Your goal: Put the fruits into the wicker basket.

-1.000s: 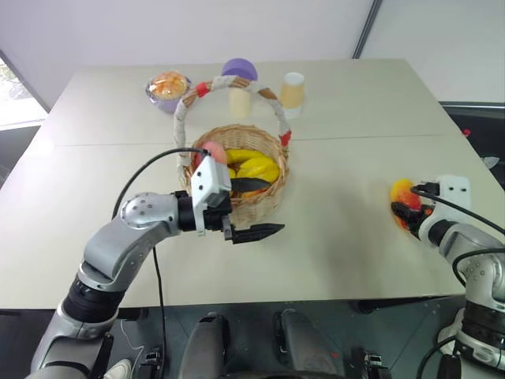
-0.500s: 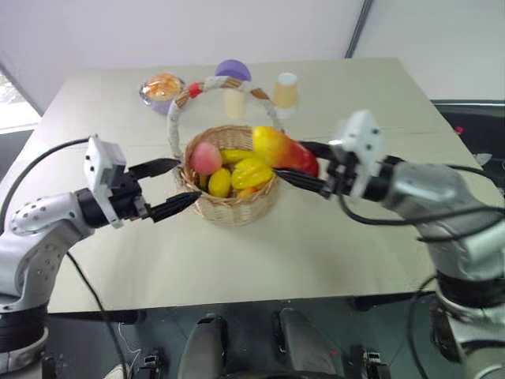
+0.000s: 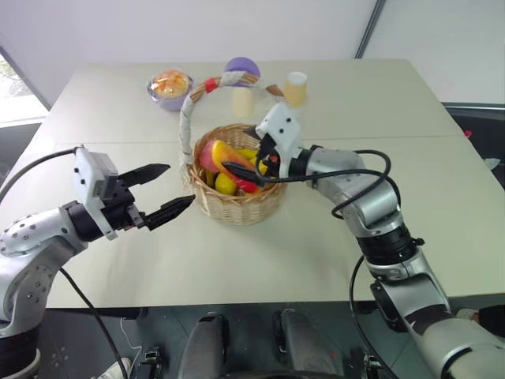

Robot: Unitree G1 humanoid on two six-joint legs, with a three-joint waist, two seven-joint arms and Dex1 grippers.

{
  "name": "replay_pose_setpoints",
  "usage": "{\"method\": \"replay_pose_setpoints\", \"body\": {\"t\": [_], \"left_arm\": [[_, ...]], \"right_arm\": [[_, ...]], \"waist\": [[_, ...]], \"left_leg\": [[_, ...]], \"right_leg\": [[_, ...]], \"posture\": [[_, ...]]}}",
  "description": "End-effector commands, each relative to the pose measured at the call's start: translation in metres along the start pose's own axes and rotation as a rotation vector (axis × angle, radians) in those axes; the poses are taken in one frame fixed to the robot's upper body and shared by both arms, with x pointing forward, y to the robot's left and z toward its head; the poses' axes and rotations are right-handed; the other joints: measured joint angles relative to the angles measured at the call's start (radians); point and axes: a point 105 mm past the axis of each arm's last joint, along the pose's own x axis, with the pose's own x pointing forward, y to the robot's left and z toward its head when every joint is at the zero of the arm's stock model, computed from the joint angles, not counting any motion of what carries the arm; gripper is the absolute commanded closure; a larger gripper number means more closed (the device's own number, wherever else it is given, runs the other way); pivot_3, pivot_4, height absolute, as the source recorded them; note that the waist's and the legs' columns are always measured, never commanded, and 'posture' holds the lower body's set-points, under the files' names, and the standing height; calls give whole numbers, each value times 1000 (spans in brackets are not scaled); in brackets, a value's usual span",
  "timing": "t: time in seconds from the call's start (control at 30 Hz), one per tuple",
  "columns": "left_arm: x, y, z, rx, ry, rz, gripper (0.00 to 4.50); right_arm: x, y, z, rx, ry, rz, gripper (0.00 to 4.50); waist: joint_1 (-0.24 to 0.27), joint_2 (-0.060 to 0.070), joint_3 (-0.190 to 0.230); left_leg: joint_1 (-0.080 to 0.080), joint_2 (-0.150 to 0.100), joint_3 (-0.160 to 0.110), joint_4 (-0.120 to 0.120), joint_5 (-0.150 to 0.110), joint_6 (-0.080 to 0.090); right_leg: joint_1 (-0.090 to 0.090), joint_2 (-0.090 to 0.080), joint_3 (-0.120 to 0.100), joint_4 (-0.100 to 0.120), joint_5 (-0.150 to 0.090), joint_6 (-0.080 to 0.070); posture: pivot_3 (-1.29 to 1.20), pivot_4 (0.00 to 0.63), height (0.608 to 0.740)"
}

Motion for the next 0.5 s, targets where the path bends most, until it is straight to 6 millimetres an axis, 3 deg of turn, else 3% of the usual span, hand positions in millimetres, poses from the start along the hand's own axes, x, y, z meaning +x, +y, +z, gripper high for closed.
{"method": "replay_pose_setpoints", "body": {"t": [0.03, 0.13, 0.27, 0.37, 0.5], "left_arm": [[2, -2, 13, 36, -53, -14, 0], [6, -2, 11, 21, -59, -35, 0], [13, 0, 10, 2, -71, -63, 0], [19, 0, 10, -5, -78, -82, 0], [27, -1, 11, -11, -90, -100, 0]], "right_arm": [[-35, 12, 32, -75, -153, 97, 50], [-75, 29, 31, -48, -164, 192, 50], [-103, 14, 18, 67, -125, 63, 50], [-101, 1, 3, 110, -92, -43, 50], [-80, -29, -14, 168, -107, -228, 50]], "waist": [[2, 0, 0], [13, 0, 0], [-1, 0, 0], [-6, 0, 0], [-7, 0, 0]], "left_leg": [[0, 0, 0, 0, 0, 0], [0, 0, -2, 0, 0, 1], [1, 0, -1, 0, -1, 1], [4, 0, 1, 0, -1, 1], [6, 1, 2, 0, 0, 0]], "right_leg": [[0, 0, 0, 0, 0, 0], [2, -1, -2, -1, 0, 0], [3, -1, -1, -2, 0, 0], [4, 2, 0, 0, 0, 0], [4, 6, 0, 3, -1, -1]], "posture": [[0, 150, 740], [0, 150, 740], [0, 150, 740], [0, 150, 740], [0, 150, 740]]}}
